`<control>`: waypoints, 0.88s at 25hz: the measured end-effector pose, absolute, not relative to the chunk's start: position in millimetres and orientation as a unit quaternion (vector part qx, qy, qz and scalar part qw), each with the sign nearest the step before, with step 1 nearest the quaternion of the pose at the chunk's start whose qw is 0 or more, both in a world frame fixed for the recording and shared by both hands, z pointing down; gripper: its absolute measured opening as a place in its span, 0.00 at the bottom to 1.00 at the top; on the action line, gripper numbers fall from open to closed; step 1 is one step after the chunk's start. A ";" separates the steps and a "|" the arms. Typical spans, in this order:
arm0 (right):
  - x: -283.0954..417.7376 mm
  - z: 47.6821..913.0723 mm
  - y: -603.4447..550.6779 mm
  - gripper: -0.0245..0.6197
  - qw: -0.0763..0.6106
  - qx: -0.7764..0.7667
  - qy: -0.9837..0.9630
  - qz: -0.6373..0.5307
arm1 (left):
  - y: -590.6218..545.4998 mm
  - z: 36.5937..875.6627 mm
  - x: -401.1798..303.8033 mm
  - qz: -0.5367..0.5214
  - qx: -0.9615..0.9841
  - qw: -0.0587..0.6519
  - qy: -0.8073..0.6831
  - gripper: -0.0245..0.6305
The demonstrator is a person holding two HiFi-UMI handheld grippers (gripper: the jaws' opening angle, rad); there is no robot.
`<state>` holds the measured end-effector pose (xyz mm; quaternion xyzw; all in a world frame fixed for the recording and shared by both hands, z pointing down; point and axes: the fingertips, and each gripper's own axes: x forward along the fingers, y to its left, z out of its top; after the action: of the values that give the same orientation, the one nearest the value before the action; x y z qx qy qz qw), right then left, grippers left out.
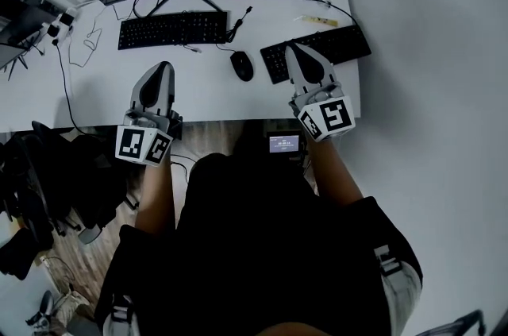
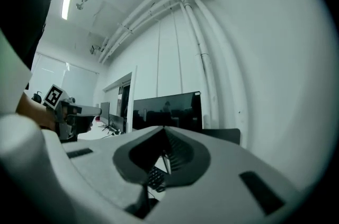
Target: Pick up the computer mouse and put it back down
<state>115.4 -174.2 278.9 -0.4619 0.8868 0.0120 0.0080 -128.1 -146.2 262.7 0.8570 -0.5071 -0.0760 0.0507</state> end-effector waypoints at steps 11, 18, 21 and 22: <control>87.2 288.8 -20.9 0.04 0.003 -0.486 0.874 0.008 | 1.8 289.7 -138.6 -0.097 0.879 0.089 -0.458 0.03; 58.1 320.3 100.4 0.04 -0.017 -0.496 0.868 -0.015 | 118.8 324.3 -160.9 -0.091 0.880 0.115 -0.453 0.03; 53.2 327.5 133.8 0.04 -0.031 -0.495 0.868 -0.020 | 150.8 337.6 -163.7 -0.086 0.880 0.120 -0.452 0.03; 53.3 328.5 141.4 0.04 -0.033 -0.494 0.868 -0.021 | 158.3 340.2 -163.7 -0.086 0.879 0.120 -0.454 0.03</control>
<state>53.3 141.4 328.5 -0.4944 0.8684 -0.0206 -0.0328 -163.7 158.3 340.2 0.8786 -0.4542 -0.0857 0.1201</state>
